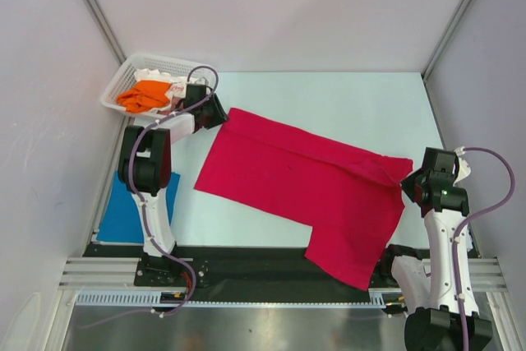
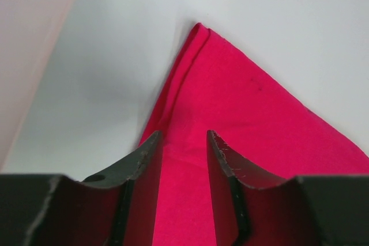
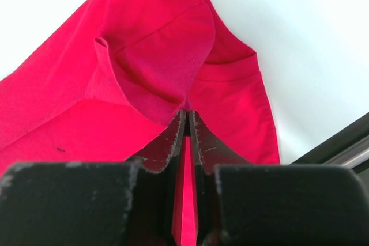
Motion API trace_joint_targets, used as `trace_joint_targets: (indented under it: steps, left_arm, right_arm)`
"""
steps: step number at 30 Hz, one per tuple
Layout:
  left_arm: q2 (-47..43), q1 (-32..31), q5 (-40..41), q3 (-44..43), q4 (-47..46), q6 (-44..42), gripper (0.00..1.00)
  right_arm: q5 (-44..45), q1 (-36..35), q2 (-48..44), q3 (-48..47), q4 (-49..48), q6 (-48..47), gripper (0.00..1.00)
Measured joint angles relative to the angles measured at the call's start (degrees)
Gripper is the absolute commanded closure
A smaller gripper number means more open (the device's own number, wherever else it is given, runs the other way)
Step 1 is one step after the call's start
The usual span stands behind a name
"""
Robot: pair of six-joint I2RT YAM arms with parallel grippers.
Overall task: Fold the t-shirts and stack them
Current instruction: Fold the tshirt
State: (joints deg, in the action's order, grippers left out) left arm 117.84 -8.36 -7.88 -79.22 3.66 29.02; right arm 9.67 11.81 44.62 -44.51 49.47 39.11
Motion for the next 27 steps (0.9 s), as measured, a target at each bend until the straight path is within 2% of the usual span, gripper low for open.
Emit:
trace_joint_targets:
  steps: [8,11,12,16,18,22,23,27]
  left_arm:
    - [0.0,-0.2,-6.3,0.0,-3.5,-0.1,0.64]
    - [-0.3,-0.4,-8.2,0.6,-5.6,-0.1,0.63]
    - [-0.6,-0.5,-8.8,0.9,-6.1,-0.1,0.63]
    - [-1.5,-1.6,-11.4,1.6,-8.7,-0.1,0.62]
    - [-1.6,-2.6,-12.3,1.6,-10.0,-0.1,0.63]
    - [-1.6,-5.6,-13.6,1.2,-11.6,0.5,0.64]
    - [-1.3,-6.3,-13.9,0.8,-12.0,1.0,0.66]
    - [1.6,-7.7,-15.1,-2.6,-13.7,4.1,0.67]
  right_arm:
    - [0.1,0.0,-0.1,0.5,2.1,3.1,0.77]
    - [-1.2,0.0,-1.3,1.9,3.4,4.0,0.68]
    - [-1.7,0.0,-1.9,2.4,3.6,4.2,0.6]
    - [-2.5,0.3,-2.3,2.8,2.9,4.6,0.48]
    - [-2.5,0.5,-0.8,2.8,0.5,4.7,0.41]
    - [-1.7,1.0,6.1,3.0,-8.5,4.9,0.36]
    - [-1.6,1.3,8.7,3.3,-11.6,4.7,0.31]
    - [-1.6,3.2,18.4,3.5,-22.4,2.9,0.3]
